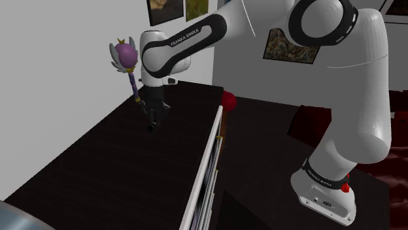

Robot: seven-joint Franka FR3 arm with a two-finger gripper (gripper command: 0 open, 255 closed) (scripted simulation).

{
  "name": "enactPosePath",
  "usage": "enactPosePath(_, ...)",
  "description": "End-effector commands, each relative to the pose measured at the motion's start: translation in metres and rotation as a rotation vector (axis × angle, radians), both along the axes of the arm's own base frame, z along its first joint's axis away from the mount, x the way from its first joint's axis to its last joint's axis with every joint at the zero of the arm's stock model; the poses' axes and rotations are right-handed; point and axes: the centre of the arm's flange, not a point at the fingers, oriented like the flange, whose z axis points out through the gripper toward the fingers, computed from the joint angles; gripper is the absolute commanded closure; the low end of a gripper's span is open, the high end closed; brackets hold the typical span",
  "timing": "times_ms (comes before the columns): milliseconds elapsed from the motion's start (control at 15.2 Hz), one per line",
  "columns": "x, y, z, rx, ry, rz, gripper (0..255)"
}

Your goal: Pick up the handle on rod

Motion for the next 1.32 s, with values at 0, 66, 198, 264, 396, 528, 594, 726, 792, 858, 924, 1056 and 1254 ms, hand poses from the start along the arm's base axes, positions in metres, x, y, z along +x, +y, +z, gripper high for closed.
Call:
enactPosePath(0, 0.000, 0.000, -0.002, -0.001, 0.004, 0.000, 255)
enactPosePath(66, -0.001, 0.000, -0.002, -0.001, 0.004, 0.000, 255)
enactPosePath(198, -0.001, 0.000, -0.002, -0.002, 0.004, 0.000, 255)
enactPosePath(264, -0.001, 0.000, -0.002, -0.002, 0.004, 0.000, 255)
enactPosePath(396, -0.001, -0.001, 0.002, -0.001, 0.004, 0.000, 255)
enactPosePath(528, -0.001, -0.001, 0.013, -0.001, 0.004, 0.000, 255)
enactPosePath(594, -0.001, -0.001, 0.018, -0.001, 0.004, 0.000, 255)
enactPosePath(726, -0.001, -0.001, 0.029, -0.001, 0.004, 0.000, 255)
enactPosePath(792, -0.001, -0.001, 0.034, -0.001, 0.004, 0.000, 255)
enactPosePath(858, -0.001, -0.001, 0.039, -0.001, 0.004, 0.000, 255)
enactPosePath(924, -0.001, -0.001, 0.045, -0.001, 0.004, 0.000, 255)
enactPosePath(1056, -0.001, -0.001, 0.055, -0.001, 0.004, 0.000, 255)
enactPosePath(1254, -0.001, -0.001, 0.071, -0.001, 0.004, 0.000, 255)
